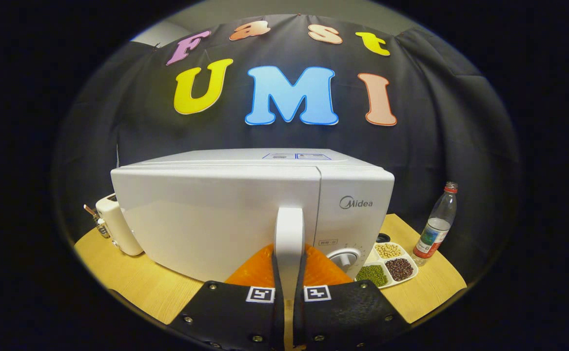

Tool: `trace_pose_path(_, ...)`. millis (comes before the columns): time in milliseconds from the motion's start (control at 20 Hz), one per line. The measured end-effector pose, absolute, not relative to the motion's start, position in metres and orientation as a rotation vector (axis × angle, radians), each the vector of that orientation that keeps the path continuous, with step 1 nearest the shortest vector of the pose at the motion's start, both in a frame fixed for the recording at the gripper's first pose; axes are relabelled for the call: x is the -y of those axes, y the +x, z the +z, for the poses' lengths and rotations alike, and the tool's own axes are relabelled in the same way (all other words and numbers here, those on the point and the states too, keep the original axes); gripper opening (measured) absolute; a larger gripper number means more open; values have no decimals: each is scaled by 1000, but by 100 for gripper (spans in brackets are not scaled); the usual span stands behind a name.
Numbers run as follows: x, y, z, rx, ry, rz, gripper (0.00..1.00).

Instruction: Open the microwave, put the food inside, and close the microwave door.

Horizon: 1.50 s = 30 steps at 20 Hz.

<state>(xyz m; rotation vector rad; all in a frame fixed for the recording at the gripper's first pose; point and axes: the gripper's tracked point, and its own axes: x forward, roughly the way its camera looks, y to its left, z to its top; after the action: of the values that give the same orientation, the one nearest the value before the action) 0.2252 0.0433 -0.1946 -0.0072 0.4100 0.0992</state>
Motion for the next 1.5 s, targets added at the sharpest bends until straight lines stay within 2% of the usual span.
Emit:
trace_pose_path(150, -45, 224, -193, -427, 12, 87, 7)
trace_pose_path(350, -52, 186, -187, -390, -73, 115, 7)
trace_pose_path(550, -60, 153, -186, -443, -27, 104, 7)
trace_pose_path(850, -94, 89, -176, -464, -7, 184, 20)
trace_pose_path(1500, -163, 7, -170, -471, 58, 224, 21)
